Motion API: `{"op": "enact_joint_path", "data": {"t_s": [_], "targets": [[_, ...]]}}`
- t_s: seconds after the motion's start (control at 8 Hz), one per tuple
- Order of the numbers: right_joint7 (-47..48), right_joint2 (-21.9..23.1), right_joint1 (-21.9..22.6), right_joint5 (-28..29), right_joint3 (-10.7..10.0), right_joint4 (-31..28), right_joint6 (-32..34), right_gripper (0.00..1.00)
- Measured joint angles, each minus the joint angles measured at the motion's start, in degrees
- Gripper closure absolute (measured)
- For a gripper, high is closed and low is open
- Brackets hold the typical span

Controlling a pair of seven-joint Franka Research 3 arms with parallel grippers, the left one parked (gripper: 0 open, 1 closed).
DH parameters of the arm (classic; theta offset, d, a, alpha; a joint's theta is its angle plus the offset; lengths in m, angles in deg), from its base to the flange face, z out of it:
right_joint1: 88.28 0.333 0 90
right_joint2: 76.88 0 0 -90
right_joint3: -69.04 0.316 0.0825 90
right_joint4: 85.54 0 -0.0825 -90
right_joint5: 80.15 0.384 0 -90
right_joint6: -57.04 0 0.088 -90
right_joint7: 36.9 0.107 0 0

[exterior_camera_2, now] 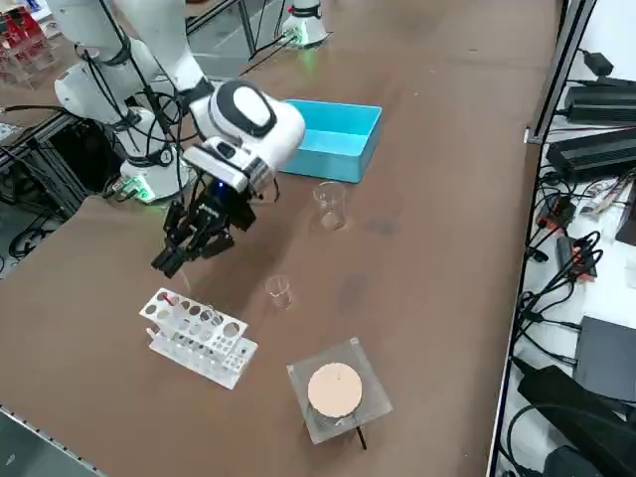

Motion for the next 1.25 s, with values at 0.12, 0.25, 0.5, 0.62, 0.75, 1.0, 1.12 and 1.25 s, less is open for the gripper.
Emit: {"op": "enact_joint_path", "data": {"t_s": [0.12,0.25,0.5,0.62,0.75,1.0,1.12,1.25], "targets": [[-3.5,1.4,1.5,3.9,0.2,2.0,-0.1,0.94],[-6.8,2.1,3.4,7.6,0.3,4.9,-0.1,0.94],[-9.9,1.5,6.7,10.7,0.4,9.6,0.4,0.94],[-10.0,0.1,7.8,10.9,0.4,11.1,0.5,0.94],[-10.0,-1.8,9.0,11.0,0.4,13.0,0.7,0.94],[-10.0,-5.2,12.3,11.4,0.4,16.4,1.6,0.94],[-9.9,-6.0,14.6,11.9,0.5,17.2,2.0,0.94],[-9.9,-6.6,17.1,13.0,0.5,18.3,3.0,0.94]]}}
